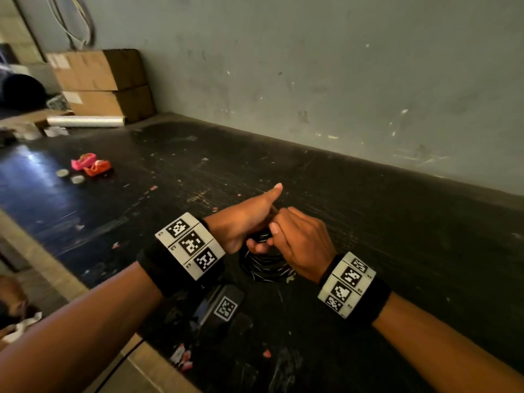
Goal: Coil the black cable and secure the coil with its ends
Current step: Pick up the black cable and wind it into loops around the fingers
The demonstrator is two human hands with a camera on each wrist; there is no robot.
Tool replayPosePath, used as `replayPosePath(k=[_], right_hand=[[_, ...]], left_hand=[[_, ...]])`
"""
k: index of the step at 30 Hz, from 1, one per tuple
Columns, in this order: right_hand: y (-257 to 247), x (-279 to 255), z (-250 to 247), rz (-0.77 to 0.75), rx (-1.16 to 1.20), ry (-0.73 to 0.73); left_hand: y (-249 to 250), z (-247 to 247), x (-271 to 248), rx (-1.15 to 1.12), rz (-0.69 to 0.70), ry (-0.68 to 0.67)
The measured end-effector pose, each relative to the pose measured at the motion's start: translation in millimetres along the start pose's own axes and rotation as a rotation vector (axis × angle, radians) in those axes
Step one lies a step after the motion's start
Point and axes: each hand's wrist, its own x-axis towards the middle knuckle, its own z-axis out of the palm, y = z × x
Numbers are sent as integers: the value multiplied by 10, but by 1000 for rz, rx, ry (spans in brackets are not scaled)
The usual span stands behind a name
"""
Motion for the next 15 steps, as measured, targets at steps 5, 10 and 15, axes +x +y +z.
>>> replayPosePath(k=[5,10,15], right_hand=[[21,150,242,49,15,-54],[66,248,594,129,-38,-42],[83,259,1157,379,28,-88]], left_hand=[[-177,-240,10,14,154,156],[-534,-500,119,104,426,372],[-895,-791,394,84,340,486]])
